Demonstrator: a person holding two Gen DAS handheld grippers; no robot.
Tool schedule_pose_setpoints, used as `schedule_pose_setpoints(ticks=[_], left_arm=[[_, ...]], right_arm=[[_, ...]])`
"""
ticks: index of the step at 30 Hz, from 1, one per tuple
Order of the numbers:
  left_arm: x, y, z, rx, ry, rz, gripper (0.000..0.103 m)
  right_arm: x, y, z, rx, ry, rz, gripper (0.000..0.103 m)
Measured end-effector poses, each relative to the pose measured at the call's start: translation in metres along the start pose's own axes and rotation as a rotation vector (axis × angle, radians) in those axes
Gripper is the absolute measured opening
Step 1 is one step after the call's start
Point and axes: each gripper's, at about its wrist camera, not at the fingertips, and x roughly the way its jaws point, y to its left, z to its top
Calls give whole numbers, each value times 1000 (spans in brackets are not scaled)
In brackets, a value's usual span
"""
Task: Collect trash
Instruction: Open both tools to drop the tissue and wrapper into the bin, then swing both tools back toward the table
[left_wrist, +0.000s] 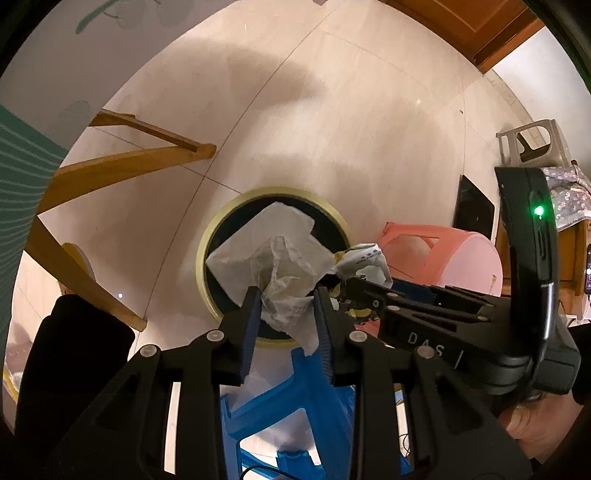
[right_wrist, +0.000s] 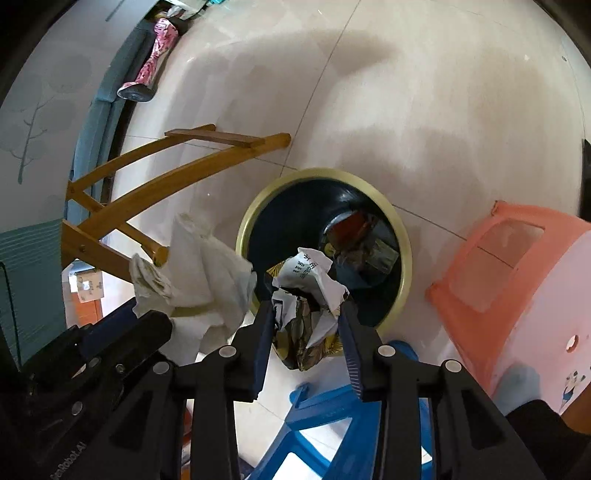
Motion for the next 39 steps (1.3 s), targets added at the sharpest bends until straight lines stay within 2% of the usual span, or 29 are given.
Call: schedule_pose_setpoints(ticks=[4,5,7,11,18,23,25,32,35,39], left_arm=[[2,2,2,-6,9,-7,29],[1,2,2,-10,11,-6,39],[3,4,3,-18,9,-6,49],[-4,7,2,-46,1,2,49],[-24,2,-7,-61,-9,15,49],[-39,-6,-14,-40,-9,17,49],[-46,-9,-19,-32,-3,16,49],[-95,-33,-35,49,-40,-33,49],[-131,-41,-42,83,-82,-59,49],[-186,-43,-50,109,-158,-98,49]], right_arm=[[5,-1,1,10,11,6,39],[6,0,1,11,12,6,40],[6,1,3,8,12,7,41],[4,4,5,-9,5,19,41],[-11,9,8,-48,-14,-10,41],[-36,13,8,-66,-46,-56,41],[-47,14,6,-61,-44,-98,41],[-99,29,-11,-122,-80,-207,42],[-130,38,-21,-142,-112,-207,41],[-183,61,-38,-179,-201,-166,41]])
